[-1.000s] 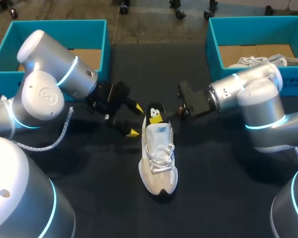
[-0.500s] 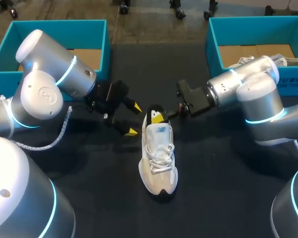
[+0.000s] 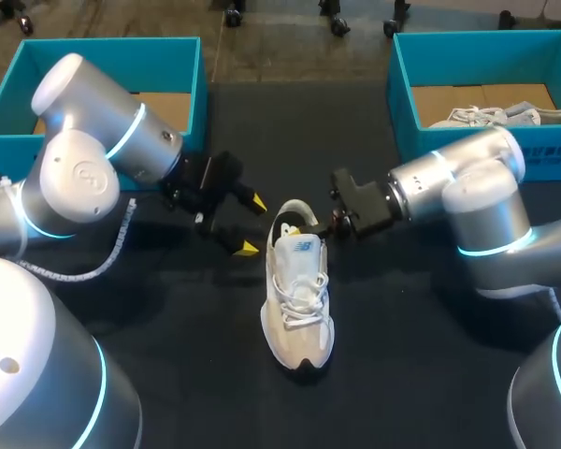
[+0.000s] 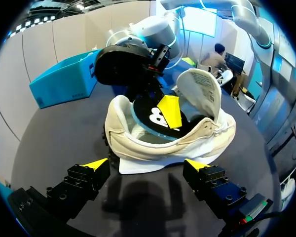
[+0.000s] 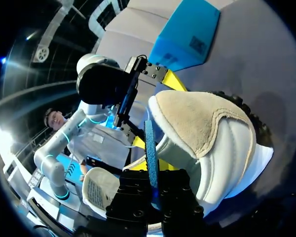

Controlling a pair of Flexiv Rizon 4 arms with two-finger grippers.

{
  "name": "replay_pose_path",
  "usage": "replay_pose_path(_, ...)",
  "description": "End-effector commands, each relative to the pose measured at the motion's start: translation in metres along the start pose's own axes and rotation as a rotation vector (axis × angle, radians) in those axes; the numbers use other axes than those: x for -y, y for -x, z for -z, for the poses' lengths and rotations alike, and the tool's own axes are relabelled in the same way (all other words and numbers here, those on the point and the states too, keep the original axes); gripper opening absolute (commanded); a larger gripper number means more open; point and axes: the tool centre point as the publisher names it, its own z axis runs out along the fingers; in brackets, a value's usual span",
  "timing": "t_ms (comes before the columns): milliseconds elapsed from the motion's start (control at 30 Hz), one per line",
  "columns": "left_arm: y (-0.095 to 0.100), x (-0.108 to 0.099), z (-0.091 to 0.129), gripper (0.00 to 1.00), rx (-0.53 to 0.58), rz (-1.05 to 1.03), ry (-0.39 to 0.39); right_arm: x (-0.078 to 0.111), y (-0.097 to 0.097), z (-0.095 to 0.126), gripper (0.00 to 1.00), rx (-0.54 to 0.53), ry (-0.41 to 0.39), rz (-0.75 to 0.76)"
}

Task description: Take the shoe out of the shoebox, open the shoe tongue, remove and reinsert the insole, then place the shoe into the shoebox

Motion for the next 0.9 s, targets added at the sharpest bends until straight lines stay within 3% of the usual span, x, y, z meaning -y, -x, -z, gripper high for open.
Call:
replay_pose_path(33, 0.003, 0.001, -0.002, 1.00, -0.005, -0.001, 0.002, 0.003, -0.009, 0.007, 0.15, 0.031, 0.012, 0.009)
replay_pose_path(200, 0.005, 0.000, 0.000, 1.00, -0.001, 0.002, 0.002, -0.007, -0.012, 0.015, 0.34, 0.054, 0.007, 0.036)
replay_pose_path(600, 0.008, -0.002, 0.003, 1.00, 0.011, 0.008, 0.002, -0.026, -0.015, 0.029, 0.37, 0.079, -0.011, 0.066)
replay_pose_path(900, 0.006, 0.001, 0.004, 1.00, 0.011, 0.000, -0.001, -0.033, -0.013, 0.032, 0.28, 0.091, -0.026, 0.066)
